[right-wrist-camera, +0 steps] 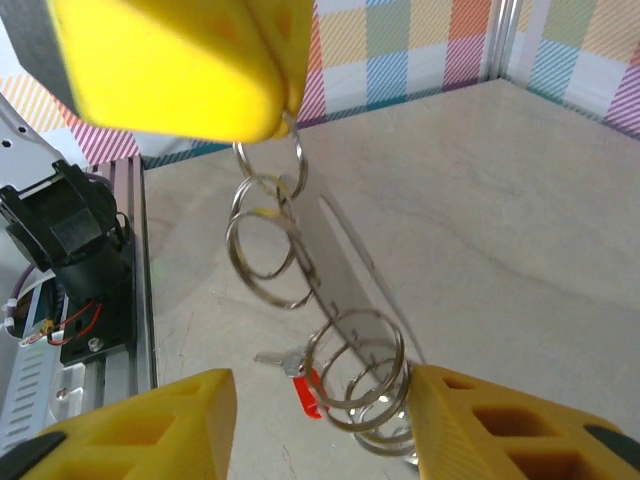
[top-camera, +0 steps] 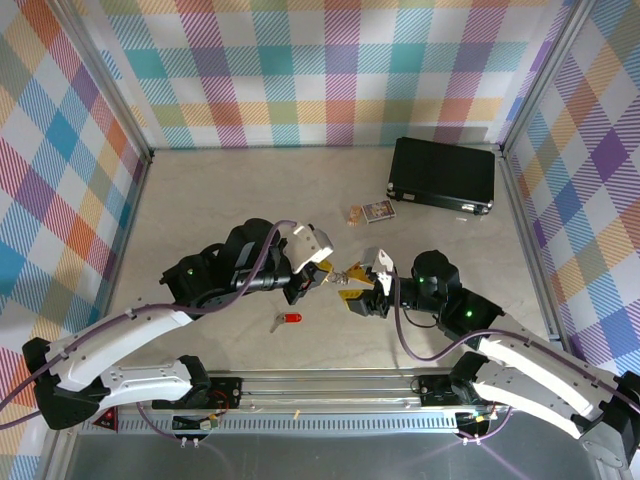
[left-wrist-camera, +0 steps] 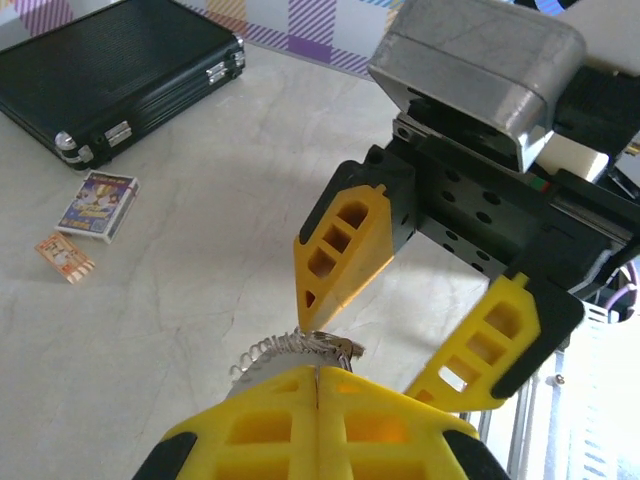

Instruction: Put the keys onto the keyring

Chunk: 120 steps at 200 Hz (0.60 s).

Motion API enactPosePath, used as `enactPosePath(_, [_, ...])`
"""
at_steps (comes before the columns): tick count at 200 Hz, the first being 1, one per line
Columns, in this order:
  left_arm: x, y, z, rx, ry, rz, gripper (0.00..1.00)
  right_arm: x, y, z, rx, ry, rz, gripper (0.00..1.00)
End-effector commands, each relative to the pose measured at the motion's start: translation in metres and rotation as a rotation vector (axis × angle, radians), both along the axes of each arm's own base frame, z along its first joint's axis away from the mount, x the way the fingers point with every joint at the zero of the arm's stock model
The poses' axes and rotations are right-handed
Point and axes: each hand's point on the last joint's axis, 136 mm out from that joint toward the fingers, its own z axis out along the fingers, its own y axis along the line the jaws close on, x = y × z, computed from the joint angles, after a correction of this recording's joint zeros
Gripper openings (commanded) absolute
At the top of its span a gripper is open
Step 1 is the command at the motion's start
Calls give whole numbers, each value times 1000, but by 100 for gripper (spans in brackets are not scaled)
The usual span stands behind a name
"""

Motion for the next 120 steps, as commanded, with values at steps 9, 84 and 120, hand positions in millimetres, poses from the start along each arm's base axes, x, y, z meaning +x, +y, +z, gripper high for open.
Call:
enactPosePath(9, [-14,-2,28,-63,-32,-70,0,-1,8,26,47,-105,29,46])
enactPosePath(84, [-24,-2,30,-80,-29,-123,0,-9,10,22,55,-154,63,46])
enactPosePath(120, [-23,-4,30,-80,-28,-120,0,-11,10,20,53,-163,71,27])
